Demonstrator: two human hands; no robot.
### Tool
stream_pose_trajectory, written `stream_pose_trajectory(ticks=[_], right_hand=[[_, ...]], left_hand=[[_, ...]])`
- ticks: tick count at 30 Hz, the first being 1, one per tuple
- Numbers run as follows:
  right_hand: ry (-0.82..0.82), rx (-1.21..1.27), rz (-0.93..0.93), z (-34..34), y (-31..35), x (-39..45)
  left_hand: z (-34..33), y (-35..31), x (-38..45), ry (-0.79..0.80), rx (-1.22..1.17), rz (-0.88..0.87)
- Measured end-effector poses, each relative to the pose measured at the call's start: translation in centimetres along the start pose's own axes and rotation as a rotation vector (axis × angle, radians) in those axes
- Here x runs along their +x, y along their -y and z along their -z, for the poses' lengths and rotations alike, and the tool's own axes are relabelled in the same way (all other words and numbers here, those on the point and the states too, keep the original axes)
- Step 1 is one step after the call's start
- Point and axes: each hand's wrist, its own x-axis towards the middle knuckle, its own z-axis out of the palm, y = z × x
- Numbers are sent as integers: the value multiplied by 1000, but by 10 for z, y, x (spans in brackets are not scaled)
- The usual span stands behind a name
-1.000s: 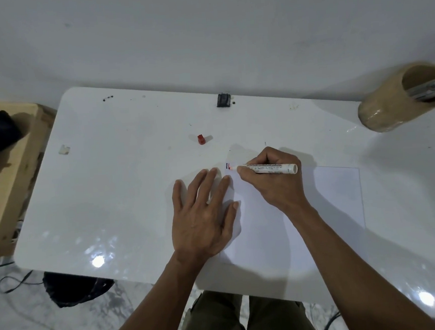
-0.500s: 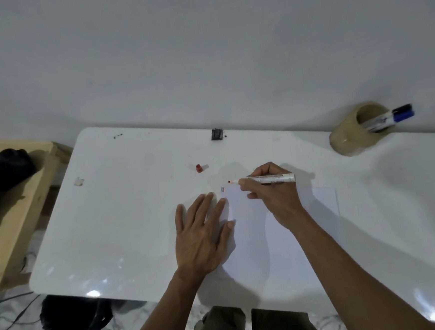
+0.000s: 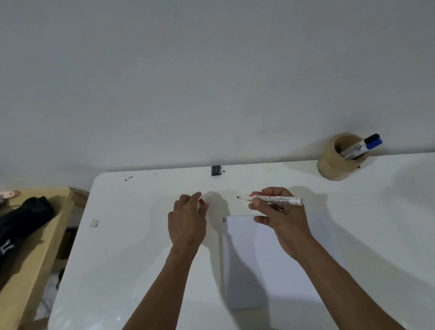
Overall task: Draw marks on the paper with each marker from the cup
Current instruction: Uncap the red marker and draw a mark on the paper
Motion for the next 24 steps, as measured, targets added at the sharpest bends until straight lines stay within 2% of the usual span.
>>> stream_pose_trajectory(ticks=[4, 7, 12, 17, 24], right_hand=[[-30, -29, 4, 6, 1, 1], [-57, -25, 14, 9, 4, -1], [-54, -2, 74, 3, 16, -15], [-59, -95, 203, -10, 30, -44], [-67, -189, 279, -21, 26, -88]], left_hand=[[-3, 1, 5, -26, 65, -18], [-4, 1, 7, -22, 4, 18], [14, -14, -18, -38, -537, 135], [37, -29, -60, -41, -990, 122], [57, -34, -108, 40, -1232, 106]])
